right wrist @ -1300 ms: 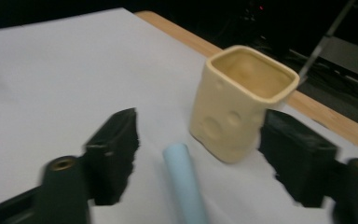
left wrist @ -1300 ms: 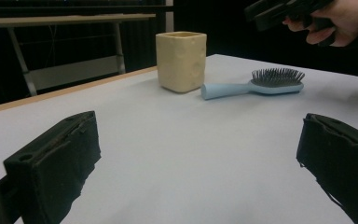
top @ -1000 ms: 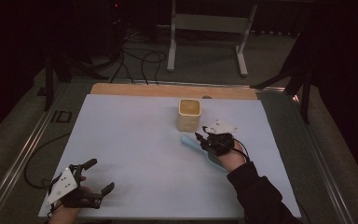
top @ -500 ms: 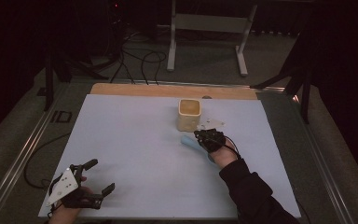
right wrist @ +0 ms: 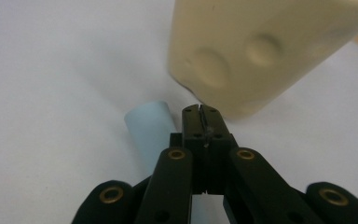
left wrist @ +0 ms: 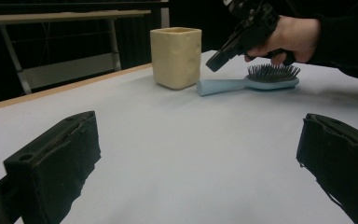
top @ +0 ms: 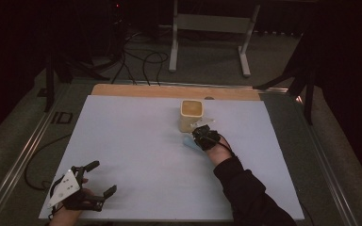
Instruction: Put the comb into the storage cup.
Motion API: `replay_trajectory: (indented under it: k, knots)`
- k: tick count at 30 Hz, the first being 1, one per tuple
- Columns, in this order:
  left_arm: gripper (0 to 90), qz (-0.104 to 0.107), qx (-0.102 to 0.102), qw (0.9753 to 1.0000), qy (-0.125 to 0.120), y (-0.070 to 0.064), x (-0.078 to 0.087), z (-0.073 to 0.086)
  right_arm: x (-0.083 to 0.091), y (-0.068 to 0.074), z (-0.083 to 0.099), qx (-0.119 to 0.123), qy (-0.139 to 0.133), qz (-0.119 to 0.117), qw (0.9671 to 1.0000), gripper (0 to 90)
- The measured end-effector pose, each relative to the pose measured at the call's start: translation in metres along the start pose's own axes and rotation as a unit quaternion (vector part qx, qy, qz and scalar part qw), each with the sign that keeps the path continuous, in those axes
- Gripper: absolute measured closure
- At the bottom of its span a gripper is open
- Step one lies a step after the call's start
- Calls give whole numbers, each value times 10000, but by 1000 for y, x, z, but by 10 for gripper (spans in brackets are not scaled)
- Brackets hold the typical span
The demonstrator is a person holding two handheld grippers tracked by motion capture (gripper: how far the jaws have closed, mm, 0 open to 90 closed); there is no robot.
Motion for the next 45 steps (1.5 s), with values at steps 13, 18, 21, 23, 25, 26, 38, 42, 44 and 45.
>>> replay_trajectory:
  k: [13, 18, 21, 23, 25, 26, 38, 42, 44, 45]
  knots:
    - [0, 16, -6, 10000, -9, -1, 0, 0, -21, 2, 6, -99, 461, 67, 9989, 900]
    - [0, 22, -15, 10000, -3, -1, 0, 0, -17, 7, 6, -153, 462, -77, 9988, 900]
    - [0, 19, -19, 10000, 0, -1, 0, 0, -15, 12, 6, -125, 467, -163, 9987, 900]
    - [0, 19, -13, 10000, -4, -1, 0, 0, -15, 15, 7, -77, 499, -185, 9986, 900]
    - [0, 26, -32, 10000, 16, -1, 0, 0, -15, 16, 9, -101, 526, -228, 9983, 900]
    - [0, 22, -36, 10000, 17, -1, 0, 0, -15, 17, 10, -78, 544, -231, 9982, 900]
    - [0, 15, -9, 10000, -10, -1, 0, -1, 0, 45, 26, 110, 517, -607, 9968, 900]
    - [0, 8, -31, 10000, 24, -1, 0, 0, 12, 56, 36, 218, 509, -756, 9956, 900]
    - [0, 16, -35, 10000, 24, -1, 0, 0, 15, 58, 39, 235, 490, -798, 9953, 900]
    - [0, 14, -34, 10000, 24, -1, 0, 0, 18, 60, 42, 250, 497, -832, 9950, 900]
Point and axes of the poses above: each handheld gripper's, and its own axes: x roughly backward along the jaws, z roughly out of its underside, y roughly to its left, the point moved 10 cm from there along -x, roughly forward along the jaws
